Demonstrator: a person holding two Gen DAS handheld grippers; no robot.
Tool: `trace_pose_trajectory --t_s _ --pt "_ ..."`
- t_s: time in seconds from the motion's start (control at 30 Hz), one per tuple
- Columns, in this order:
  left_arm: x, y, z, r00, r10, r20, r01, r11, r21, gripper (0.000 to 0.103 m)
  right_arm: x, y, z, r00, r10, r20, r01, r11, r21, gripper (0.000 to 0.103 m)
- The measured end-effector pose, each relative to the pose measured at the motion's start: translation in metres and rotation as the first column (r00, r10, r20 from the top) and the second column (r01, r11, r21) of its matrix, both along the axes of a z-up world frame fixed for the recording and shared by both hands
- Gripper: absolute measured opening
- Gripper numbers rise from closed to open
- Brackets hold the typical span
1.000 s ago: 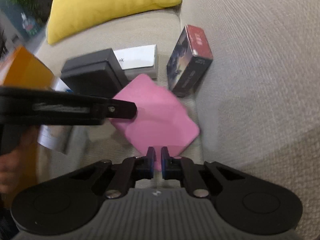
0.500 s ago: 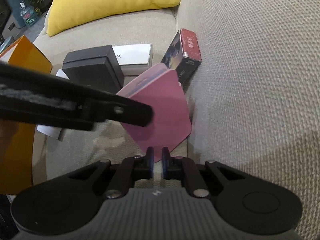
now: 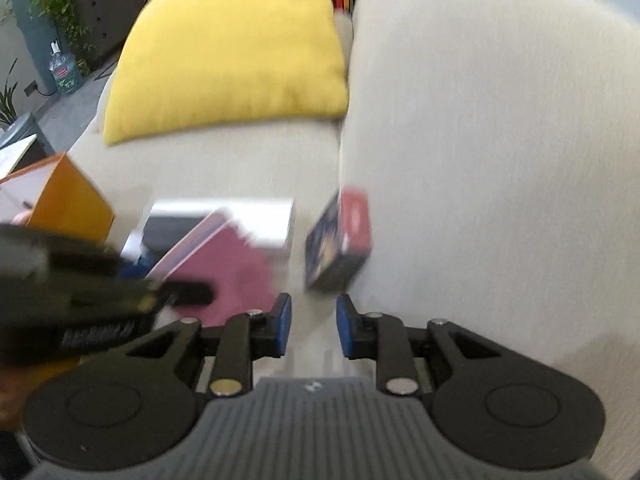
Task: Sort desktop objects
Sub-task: 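Lift the pink card holder with the left gripper while the right reaches the picture box, then grasp the small picture-printed box with the right gripper while the left holds the card holder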
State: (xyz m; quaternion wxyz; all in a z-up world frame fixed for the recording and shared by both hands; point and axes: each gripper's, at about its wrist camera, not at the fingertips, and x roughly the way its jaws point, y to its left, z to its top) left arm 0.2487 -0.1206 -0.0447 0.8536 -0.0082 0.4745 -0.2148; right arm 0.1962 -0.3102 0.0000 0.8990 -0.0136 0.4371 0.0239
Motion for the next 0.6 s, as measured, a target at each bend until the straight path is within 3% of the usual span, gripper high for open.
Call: trace_pose_trajectory --t_s 0.1,0.3,0.6 --pt "0.003 -0.001 -0.007 1.000 0.026 0.003 -0.026 1.000 -0.001 0.019 0.035 0.011 -0.007 1.000 0.005 0.004 -0.004 0.993 -0.121 0.035" --pt "0.006 0.013 -0.012 0.997 0.077 0.013 -0.077 0.997 0.014 0.019 0.064 0.030 -0.038 0.999 0.011 -0.047 -0.025 0.950 -0.311 0.031" --pt "0.009 0.023 -0.014 0.996 0.087 -0.004 -0.087 0.996 -0.020 0.019 0.080 0.043 -0.050 0.992 -0.057 -0.113 0.011 0.927 -0.376 0.034"
